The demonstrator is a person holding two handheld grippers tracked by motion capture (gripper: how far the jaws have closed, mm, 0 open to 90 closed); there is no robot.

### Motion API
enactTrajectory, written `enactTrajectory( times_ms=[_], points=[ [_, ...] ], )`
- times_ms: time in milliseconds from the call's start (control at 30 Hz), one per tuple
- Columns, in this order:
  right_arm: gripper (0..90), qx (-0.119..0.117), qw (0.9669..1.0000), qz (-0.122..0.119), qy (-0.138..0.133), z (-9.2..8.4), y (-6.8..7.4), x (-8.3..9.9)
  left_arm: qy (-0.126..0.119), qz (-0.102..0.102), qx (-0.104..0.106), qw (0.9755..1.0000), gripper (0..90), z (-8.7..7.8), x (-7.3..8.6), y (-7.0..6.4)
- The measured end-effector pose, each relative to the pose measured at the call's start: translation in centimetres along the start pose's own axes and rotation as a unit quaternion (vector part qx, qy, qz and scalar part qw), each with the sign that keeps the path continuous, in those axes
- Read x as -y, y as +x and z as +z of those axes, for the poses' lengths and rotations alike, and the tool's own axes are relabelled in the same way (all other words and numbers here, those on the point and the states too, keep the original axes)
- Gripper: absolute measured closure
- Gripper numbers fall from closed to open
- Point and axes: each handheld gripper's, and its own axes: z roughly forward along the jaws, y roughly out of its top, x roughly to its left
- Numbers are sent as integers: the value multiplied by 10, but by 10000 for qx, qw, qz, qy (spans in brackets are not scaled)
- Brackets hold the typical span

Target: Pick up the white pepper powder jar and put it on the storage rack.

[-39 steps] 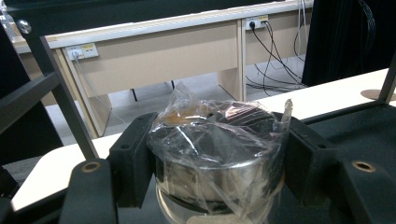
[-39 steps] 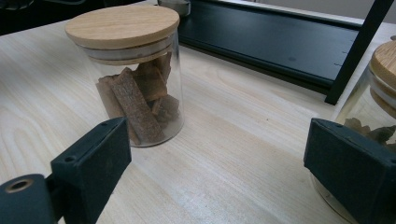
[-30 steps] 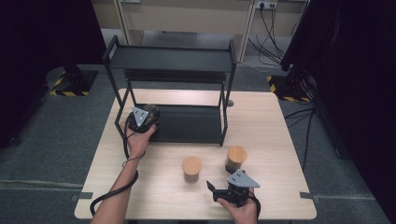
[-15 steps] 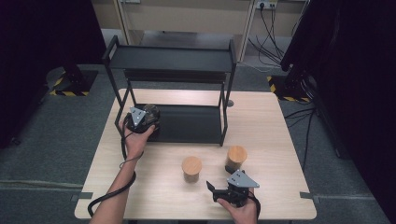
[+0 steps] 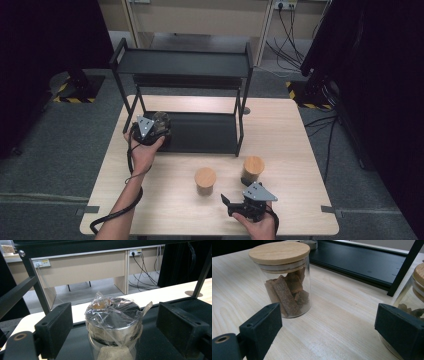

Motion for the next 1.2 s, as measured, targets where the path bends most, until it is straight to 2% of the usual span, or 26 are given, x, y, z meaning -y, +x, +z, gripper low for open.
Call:
enactTrajectory(
  times_ms=[800, 967, 1200],
  points=[
    [77, 2, 10000, -19, 4, 0, 0, 0, -31, 51, 52, 10000, 130, -21, -1, 2],
    [77, 3, 10000, -22, 6, 0, 0, 0, -88, 78, 119, 9999, 129, -28, -1, 0],
    [76, 3, 10000, -23, 5, 0, 0, 0, -88, 114, 109, 9998, 127, -36, 0, -2]
  ],
)
